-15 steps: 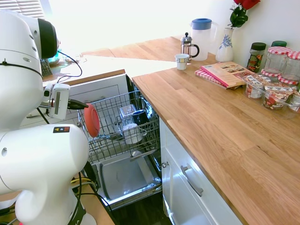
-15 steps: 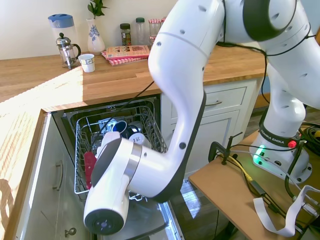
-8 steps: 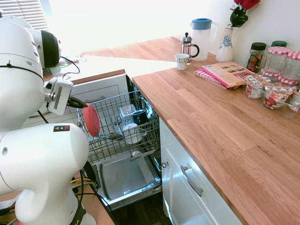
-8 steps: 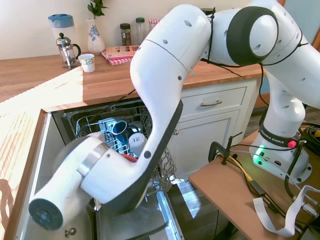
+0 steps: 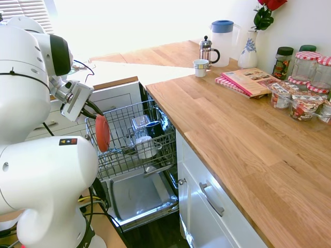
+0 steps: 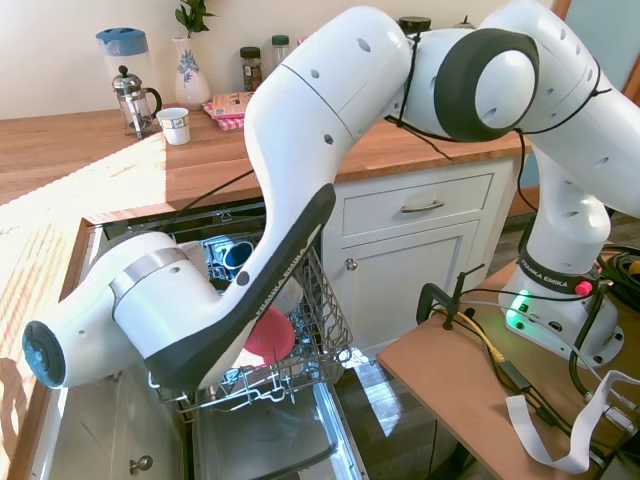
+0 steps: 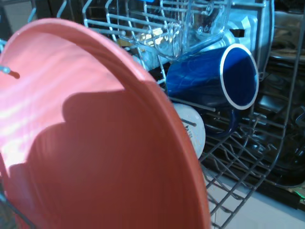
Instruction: Put the plate in the dishwasher
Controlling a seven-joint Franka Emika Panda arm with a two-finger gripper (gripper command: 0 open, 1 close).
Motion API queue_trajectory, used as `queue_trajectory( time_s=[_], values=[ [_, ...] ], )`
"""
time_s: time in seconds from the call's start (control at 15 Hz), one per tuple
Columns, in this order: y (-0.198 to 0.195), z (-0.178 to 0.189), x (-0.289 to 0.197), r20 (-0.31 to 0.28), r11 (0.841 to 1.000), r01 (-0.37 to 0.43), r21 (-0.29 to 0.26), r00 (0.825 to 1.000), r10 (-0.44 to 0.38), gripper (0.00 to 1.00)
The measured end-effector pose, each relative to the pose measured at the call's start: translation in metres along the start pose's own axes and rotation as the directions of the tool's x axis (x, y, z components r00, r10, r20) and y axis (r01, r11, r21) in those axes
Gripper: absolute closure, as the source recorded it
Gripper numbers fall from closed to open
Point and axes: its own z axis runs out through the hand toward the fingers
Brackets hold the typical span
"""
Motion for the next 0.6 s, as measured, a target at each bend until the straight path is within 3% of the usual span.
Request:
queue_trajectory(
  time_s=[0.2,0.33,0.47,0.6],
  values=[
    [0.022,-0.017,0.009,0.125,0.997,0.080,-0.013,0.989,-0.078,0.00],
    [0.059,-0.033,0.039,0.241,0.990,0.138,-0.009,0.962,-0.132,0.00],
    [0.108,-0.038,0.090,0.332,0.990,0.138,0.029,0.933,-0.140,0.00],
    [0.170,-0.032,0.153,0.381,0.993,0.088,0.080,0.918,-0.112,0.00]
  ],
)
